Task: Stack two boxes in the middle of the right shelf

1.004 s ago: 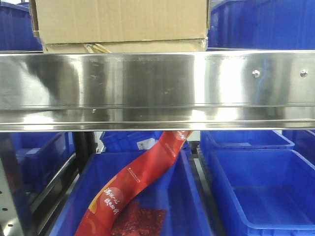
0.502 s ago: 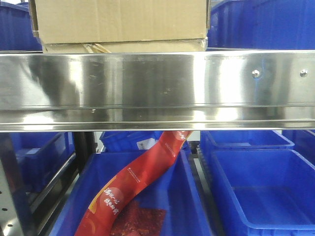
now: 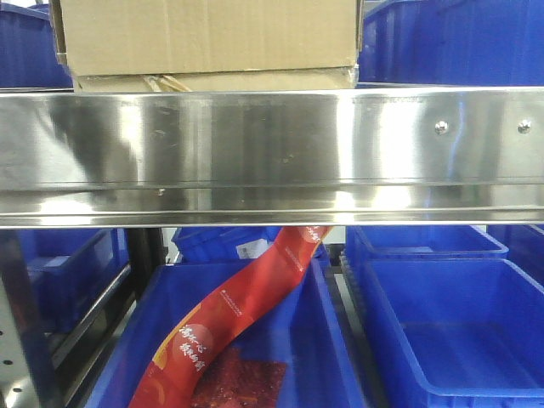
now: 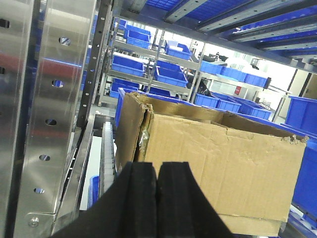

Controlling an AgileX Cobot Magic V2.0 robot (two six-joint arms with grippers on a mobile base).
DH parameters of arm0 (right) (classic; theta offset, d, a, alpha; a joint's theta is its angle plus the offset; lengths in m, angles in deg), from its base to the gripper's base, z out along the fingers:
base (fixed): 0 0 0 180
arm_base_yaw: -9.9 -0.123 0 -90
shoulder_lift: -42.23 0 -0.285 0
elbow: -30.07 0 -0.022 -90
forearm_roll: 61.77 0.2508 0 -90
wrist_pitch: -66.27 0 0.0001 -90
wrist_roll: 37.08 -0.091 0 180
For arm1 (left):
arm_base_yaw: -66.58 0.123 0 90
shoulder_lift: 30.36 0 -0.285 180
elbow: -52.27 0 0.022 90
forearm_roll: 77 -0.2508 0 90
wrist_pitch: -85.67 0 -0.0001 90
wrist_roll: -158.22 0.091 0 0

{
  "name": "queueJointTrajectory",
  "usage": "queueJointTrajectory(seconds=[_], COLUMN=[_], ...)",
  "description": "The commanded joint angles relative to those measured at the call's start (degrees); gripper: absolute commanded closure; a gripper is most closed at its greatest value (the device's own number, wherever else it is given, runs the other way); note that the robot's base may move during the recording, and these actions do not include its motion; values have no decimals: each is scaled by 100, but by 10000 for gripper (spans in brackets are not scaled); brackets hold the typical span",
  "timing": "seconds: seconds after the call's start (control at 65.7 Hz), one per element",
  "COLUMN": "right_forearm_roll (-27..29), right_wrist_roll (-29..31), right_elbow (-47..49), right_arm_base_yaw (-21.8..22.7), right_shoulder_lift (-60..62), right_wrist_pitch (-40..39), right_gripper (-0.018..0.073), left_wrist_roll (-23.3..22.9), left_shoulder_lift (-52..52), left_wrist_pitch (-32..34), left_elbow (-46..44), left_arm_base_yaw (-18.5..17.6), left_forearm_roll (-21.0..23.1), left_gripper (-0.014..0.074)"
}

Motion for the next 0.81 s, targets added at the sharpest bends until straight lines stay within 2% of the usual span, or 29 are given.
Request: queueJointTrajectory(seconds=[0.0,0.107,0.152,0.198,0.791], right_forearm_roll=[284,349,349,349,349], right_wrist_roll=[60,49,0,-10,-10], right_elbow=[-418,-971,-971,-971,-971], right_arm_base_yaw=[123,179,179,179,168], right_shoulder_lift=[357,732,732,732,732], right_wrist_pitch=[-256,-256,-353,19,-176], right_gripper=[721,721,721,721,721], left_wrist_roll=[-19,-19,-19,-19,-19], left_shoulder_lift=[36,36,36,47,47], left_wrist_pitch=[83,83,74,87,117], left_elbow=[15,15,15,15,15], left_arm_base_yaw=[24,24,24,24,24], left_forearm_roll=[1,1,1,1,1], left_gripper=[707,707,707,707,707])
